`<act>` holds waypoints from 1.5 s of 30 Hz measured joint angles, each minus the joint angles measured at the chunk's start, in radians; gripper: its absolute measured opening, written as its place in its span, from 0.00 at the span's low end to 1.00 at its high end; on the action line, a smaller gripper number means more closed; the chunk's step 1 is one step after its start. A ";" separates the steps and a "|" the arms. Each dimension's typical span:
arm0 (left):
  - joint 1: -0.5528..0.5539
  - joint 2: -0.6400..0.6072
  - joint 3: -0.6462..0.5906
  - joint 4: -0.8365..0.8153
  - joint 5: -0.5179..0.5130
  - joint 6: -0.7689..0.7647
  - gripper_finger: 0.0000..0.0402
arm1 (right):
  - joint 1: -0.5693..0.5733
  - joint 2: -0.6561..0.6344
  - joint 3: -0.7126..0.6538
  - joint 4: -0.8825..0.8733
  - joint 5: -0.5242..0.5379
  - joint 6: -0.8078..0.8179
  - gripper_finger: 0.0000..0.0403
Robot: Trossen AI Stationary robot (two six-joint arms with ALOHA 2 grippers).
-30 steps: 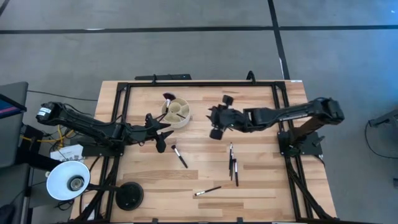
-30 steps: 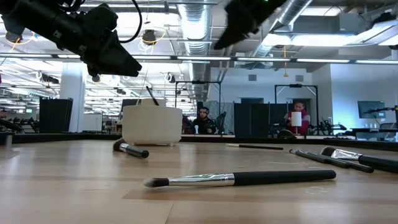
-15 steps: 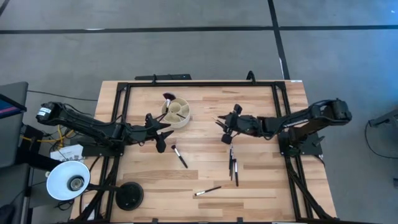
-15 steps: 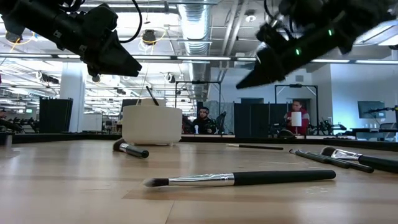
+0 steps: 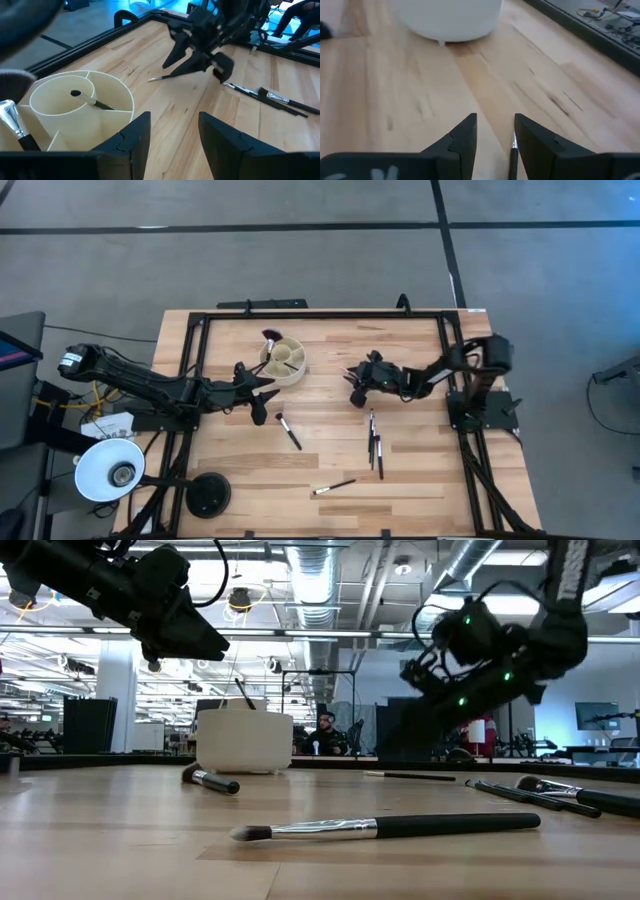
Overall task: Sort items
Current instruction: Put the black eyeshadow brush in the white organizer
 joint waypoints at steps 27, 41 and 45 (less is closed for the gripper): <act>0.000 0.000 0.000 0.002 0.000 0.000 0.41 | -0.054 0.147 0.005 0.128 -0.039 0.091 0.04; -0.029 0.074 0.000 0.257 0.187 0.108 0.41 | -0.023 0.046 0.042 0.660 -0.507 0.448 0.02; -0.030 0.147 0.000 0.407 0.185 0.193 0.41 | 0.041 0.047 0.121 0.677 -0.541 0.484 0.03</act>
